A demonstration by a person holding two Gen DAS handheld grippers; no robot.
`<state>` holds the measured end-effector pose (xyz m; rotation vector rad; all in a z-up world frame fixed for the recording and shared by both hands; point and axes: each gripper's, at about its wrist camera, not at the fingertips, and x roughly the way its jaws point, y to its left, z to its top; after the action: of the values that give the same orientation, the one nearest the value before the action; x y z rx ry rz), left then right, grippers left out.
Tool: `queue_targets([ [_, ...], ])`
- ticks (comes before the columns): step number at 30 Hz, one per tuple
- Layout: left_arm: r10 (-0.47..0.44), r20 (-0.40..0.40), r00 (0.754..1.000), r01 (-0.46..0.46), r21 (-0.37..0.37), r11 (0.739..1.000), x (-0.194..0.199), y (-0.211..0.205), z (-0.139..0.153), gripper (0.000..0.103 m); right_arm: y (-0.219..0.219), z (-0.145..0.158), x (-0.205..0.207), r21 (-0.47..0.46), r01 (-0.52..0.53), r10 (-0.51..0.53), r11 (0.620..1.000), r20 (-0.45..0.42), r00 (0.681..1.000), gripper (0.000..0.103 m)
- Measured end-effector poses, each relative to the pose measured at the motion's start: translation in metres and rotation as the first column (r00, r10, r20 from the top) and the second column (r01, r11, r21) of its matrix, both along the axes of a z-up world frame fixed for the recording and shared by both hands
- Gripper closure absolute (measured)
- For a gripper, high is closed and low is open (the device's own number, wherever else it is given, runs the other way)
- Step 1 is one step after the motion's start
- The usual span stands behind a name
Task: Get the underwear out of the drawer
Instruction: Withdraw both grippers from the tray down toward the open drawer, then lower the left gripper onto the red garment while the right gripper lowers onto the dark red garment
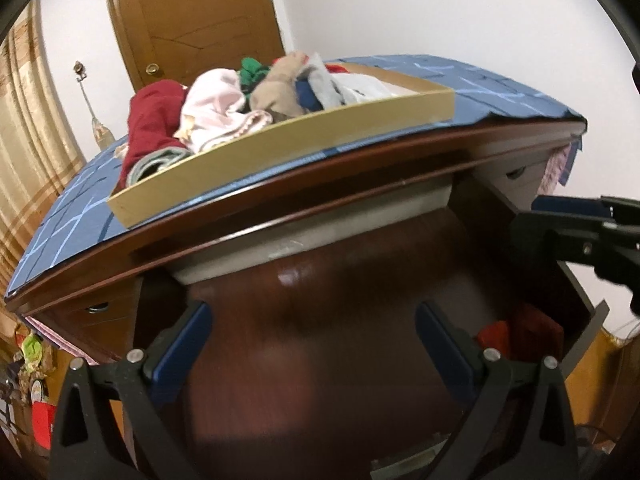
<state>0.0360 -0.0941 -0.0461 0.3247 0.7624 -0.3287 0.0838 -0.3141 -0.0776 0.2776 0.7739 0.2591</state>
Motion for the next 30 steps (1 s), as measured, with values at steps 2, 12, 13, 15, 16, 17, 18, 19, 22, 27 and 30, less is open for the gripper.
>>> queue_targets([
  [2,-0.021,-0.009,1.0,0.021,0.013,1.0,-0.003,-0.004,-0.002,0.001,-0.005,-0.003,-0.004,-0.008,0.007,-0.007,1.0,-0.013,1.0,0.045],
  [12,-0.173,-0.075,0.982,0.179,0.089,0.98,-0.017,-0.032,-0.016,0.001,-0.034,-0.017,-0.018,-0.111,0.008,-0.018,0.994,-0.094,0.995,0.045],
  [13,-0.184,-0.082,0.98,0.191,0.095,0.977,-0.017,-0.035,-0.018,0.0,-0.036,-0.02,-0.018,-0.125,-0.001,-0.013,0.992,-0.104,0.995,0.045],
  [15,-0.203,-0.096,0.975,0.212,0.105,0.972,-0.019,-0.04,-0.021,0.0,-0.037,-0.025,-0.017,-0.155,-0.026,0.005,0.988,-0.129,0.992,0.045],
  [16,-0.207,-0.101,0.973,0.217,0.106,0.97,-0.018,-0.04,-0.021,0.0,-0.037,-0.027,-0.016,-0.166,-0.036,0.013,0.986,-0.137,0.99,0.045],
  [17,-0.21,-0.109,0.972,0.222,0.108,0.969,-0.017,-0.041,-0.022,0.0,-0.036,-0.029,-0.015,-0.185,-0.05,0.022,0.982,-0.15,0.988,0.045],
  [18,-0.209,-0.117,0.971,0.222,0.11,0.969,-0.016,-0.041,-0.023,0.0,-0.036,-0.031,-0.015,-0.193,-0.062,0.03,0.979,-0.162,0.986,0.045],
  [19,-0.203,-0.125,0.971,0.218,0.113,0.969,-0.015,-0.04,-0.024,0.0,-0.036,-0.034,-0.014,-0.191,-0.076,0.042,0.979,-0.178,0.983,0.045],
  [22,-0.192,-0.144,0.971,0.209,0.115,0.971,-0.009,-0.037,-0.026,0.0,-0.036,-0.042,-0.01,-0.141,-0.124,0.087,0.982,-0.242,0.966,0.045],
  [27,-0.161,-0.165,0.973,0.177,0.091,0.98,0.002,-0.026,-0.024,0.0,-0.02,-0.062,0.003,-0.129,-0.235,0.176,0.963,-0.358,0.917,0.047],
  [30,-0.143,-0.184,0.972,0.158,0.065,0.985,0.007,-0.02,-0.024,0.0,-0.018,-0.078,0.014,-0.136,-0.269,0.189,0.953,-0.424,0.886,0.051],
])
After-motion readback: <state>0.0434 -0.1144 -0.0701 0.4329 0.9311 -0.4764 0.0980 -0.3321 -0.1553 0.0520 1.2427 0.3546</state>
